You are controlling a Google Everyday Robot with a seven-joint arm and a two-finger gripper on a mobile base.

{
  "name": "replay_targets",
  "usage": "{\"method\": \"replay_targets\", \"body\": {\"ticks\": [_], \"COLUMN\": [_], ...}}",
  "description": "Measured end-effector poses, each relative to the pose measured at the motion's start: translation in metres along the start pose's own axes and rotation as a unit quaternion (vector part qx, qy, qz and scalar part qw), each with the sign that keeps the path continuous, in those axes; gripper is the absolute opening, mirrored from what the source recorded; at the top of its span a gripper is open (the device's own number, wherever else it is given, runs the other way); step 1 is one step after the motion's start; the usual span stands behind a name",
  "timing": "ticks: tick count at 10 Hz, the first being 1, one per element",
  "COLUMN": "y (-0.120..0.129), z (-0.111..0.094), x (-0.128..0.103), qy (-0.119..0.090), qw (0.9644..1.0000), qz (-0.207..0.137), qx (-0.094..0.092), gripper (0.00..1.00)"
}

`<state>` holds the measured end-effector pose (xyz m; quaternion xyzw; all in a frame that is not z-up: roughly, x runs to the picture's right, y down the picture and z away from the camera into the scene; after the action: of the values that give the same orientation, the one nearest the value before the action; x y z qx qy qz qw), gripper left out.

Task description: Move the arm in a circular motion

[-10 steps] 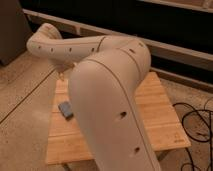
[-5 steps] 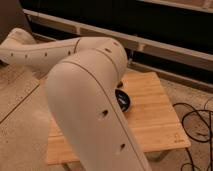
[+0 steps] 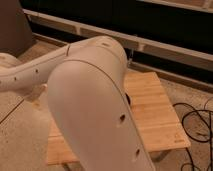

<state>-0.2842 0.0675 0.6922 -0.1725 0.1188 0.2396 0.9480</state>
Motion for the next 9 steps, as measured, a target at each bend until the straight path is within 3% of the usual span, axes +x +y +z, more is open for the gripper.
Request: {"method": "replay_targets", "body": {"ticks": [4,7,9], "y": [0.021,-0.003,-0.036], "z": [0.014,0.023,0.023], "x": [0.056,0.106,0.134], "qy": [0.004,0.009,0.006], "qw": [0.9992,0.995,0.9877], "qz": [0.028,0.094,0.152], "qx": [-0.029,-0.033,-0.033], "gripper": [0.65,0.65,0.65]}}
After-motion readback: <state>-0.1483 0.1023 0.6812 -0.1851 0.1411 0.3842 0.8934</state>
